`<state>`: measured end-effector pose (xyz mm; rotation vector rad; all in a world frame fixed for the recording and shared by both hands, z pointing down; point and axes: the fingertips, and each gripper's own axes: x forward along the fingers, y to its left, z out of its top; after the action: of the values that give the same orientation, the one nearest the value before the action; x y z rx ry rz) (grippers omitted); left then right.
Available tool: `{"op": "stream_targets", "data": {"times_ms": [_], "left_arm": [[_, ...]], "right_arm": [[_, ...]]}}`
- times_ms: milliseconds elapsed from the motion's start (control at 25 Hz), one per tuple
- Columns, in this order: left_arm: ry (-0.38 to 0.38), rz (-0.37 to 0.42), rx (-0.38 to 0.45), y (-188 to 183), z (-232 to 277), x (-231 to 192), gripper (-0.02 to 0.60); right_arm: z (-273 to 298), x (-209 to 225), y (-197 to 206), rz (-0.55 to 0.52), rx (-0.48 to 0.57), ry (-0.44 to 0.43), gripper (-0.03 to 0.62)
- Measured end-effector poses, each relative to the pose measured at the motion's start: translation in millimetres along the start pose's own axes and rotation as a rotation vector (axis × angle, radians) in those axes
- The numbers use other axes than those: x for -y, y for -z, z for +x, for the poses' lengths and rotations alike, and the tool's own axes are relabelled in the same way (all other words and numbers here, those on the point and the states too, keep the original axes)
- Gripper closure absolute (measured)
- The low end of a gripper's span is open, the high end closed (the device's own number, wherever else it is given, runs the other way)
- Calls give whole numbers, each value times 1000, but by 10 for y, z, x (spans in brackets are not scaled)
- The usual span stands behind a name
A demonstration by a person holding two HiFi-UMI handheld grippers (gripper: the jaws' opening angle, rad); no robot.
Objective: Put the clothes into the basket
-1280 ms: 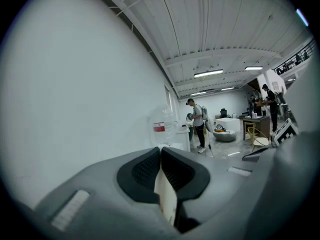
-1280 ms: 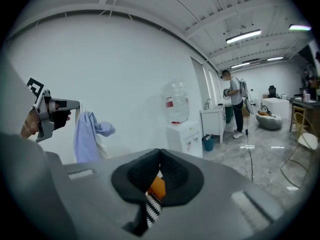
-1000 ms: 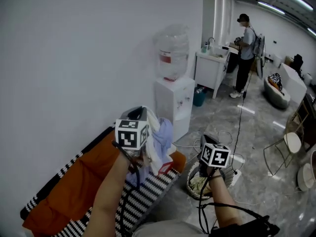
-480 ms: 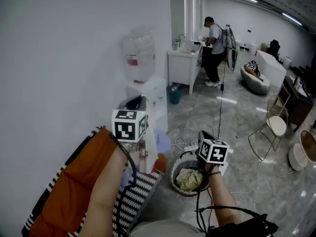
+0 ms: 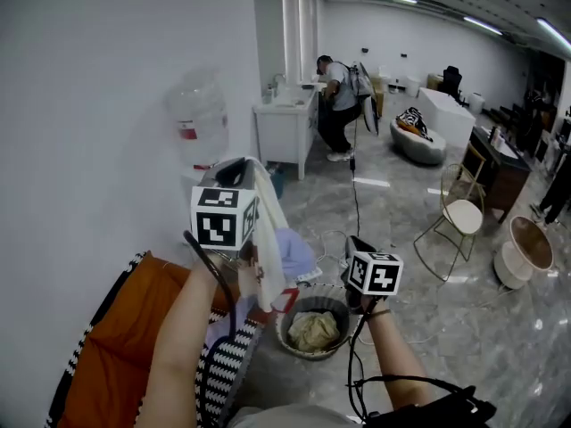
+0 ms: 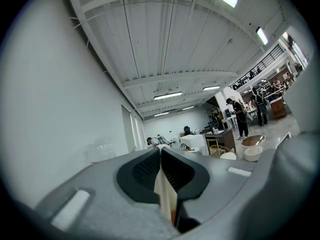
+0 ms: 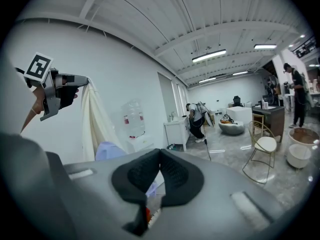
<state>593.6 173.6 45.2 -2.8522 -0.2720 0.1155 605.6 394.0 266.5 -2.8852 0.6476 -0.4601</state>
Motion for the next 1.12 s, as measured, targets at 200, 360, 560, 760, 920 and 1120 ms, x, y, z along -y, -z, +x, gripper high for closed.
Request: {"op": "stream_targets", "data": {"times_ms": [200,360,560,760,920,1120], "left_arm": [[56,-18,3,-222,131,424,563],[115,-2,27,-401,264,767,563],[177,-3,69,-660,424,1007,562],[232,41,113,-959,528,1224,563],[260,50,147,-1136,601,1296,563],[303,34,169,-1183,616,1372,563]], "right_arm": [[-259,337,-122,-7,21,46,591],[-445,594,-147,15,39,95,591],[-575,787,-141,37,59,143,591],[-672,922,-160,51,62,193,591],[-714,938,-249,35,65,218,591],[-787,954,-331,42,89,247,591]]}}
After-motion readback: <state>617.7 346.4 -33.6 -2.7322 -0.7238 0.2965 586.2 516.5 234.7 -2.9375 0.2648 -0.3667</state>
